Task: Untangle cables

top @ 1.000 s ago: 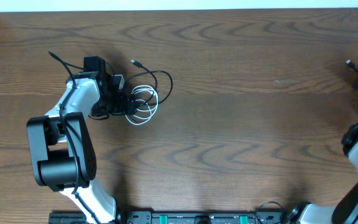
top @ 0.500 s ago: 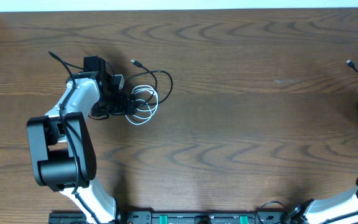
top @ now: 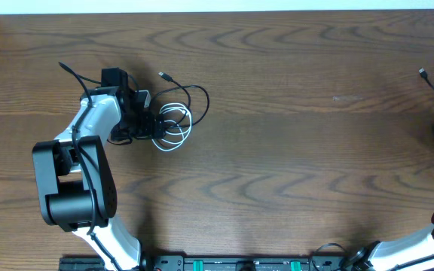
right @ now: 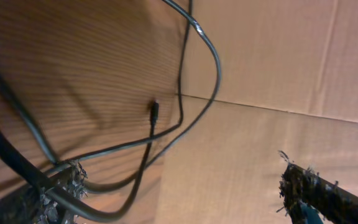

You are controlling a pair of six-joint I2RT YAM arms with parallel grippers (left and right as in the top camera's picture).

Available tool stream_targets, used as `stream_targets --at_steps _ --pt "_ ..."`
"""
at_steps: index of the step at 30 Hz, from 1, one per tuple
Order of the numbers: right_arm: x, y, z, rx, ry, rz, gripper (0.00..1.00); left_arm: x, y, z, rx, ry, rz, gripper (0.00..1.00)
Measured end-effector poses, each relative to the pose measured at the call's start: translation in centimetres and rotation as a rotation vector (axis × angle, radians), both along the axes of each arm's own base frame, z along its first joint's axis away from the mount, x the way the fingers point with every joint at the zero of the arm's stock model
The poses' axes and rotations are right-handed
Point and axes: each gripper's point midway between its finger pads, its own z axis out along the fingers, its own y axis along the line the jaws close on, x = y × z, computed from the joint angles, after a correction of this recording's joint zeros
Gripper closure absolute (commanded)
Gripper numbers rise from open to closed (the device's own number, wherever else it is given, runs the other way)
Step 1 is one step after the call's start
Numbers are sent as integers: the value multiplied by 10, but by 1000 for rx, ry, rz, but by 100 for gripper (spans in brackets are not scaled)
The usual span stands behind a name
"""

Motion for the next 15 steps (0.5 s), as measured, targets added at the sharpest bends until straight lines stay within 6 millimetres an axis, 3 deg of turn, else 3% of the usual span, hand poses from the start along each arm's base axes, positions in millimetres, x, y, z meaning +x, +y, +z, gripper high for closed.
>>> stream_targets --at_steps 4,8,15 --pt "-1 17 -22 83 62 14 1 0 0 0 0 0 0 2" --pt "-11 45 -59 239 177 57 1 0 0 0 0 0 0 2" --pt "-6 66 -59 380 86 72 1 0 0 0 0 0 0 2"
